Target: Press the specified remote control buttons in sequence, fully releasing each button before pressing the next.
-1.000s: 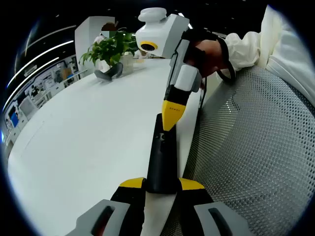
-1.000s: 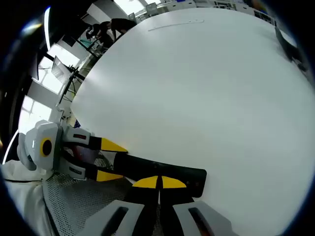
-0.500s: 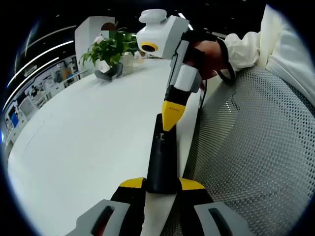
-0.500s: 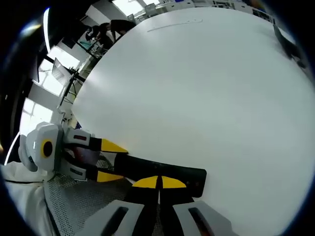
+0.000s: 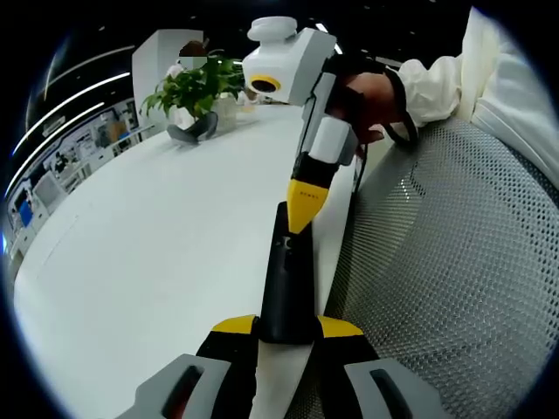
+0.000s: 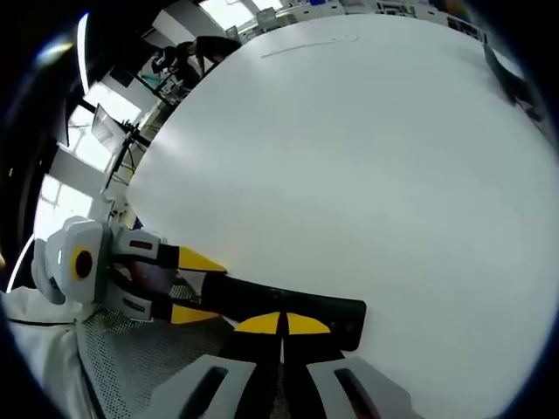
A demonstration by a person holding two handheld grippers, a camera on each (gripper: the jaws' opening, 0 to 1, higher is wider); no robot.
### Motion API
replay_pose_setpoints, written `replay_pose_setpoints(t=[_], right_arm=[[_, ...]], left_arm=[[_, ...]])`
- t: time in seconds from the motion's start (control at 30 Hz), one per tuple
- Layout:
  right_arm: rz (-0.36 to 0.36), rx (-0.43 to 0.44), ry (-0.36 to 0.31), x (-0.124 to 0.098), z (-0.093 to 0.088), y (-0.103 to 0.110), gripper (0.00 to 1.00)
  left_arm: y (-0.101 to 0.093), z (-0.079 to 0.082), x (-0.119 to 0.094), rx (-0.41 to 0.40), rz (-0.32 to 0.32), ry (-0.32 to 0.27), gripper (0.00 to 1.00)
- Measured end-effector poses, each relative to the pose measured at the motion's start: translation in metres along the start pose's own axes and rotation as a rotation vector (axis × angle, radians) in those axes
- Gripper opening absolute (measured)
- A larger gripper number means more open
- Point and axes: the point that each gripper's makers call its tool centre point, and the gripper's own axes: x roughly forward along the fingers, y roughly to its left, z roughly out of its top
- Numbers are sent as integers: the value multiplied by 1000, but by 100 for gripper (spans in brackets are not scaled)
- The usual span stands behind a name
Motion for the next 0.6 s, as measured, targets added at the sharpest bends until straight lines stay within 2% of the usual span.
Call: replay_pose_setpoints(t=[0.6], right_arm=[[0,-5,12,-1,0,1,0]], left_arm=[[0,0,0,1,1,1,24]])
